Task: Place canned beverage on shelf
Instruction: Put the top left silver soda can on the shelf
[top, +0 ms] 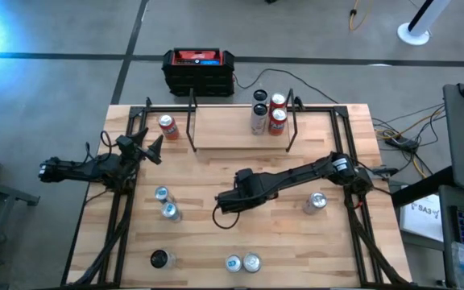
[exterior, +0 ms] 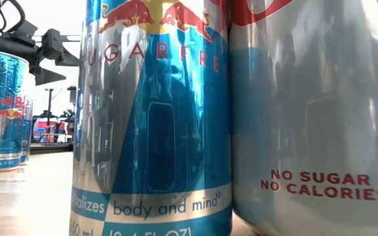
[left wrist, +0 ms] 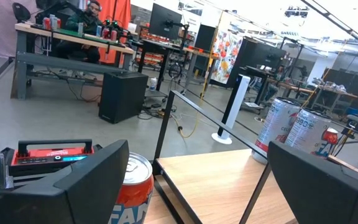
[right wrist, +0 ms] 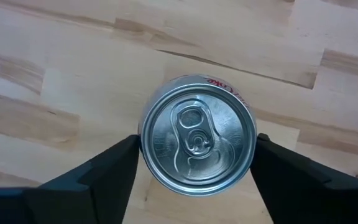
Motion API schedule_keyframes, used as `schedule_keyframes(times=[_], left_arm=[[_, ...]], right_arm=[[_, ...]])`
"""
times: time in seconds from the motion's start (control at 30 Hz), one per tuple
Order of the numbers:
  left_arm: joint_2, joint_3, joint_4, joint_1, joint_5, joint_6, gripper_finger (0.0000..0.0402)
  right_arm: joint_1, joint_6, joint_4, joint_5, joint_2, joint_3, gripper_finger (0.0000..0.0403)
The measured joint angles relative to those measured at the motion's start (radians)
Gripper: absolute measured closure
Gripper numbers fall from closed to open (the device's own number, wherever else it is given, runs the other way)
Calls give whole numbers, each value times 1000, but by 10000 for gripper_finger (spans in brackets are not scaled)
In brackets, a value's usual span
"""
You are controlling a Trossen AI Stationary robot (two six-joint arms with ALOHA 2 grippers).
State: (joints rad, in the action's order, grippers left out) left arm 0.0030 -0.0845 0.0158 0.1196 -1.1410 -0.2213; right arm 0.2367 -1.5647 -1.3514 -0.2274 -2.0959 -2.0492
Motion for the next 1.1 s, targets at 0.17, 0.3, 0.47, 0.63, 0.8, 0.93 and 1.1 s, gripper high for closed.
schedule_keyframes(times=[0.17,0.3,0.47,0.63,0.8,0.93,1.1], left_arm=[[0,0,0,0,0,0,33],[0,0,0,0,0,0,33],[0,0,0,0,0,0,33],[0,0,0,0,0,0,33],[0,0,0,0,0,0,33],[0,0,0,0,0,0,33],[0,0,0,0,0,0,33]], right_arm=[[1,-7,0,1,0,0,101],[3,-6,2,1,0,0,90],[3,-5,4,0,0,11,75],[3,-6,41,3,0,59,70],[3,-6,60,3,-1,74,69],[3,-6,61,-4,-1,75,72],[2,-26,71,-20,1,94,92]])
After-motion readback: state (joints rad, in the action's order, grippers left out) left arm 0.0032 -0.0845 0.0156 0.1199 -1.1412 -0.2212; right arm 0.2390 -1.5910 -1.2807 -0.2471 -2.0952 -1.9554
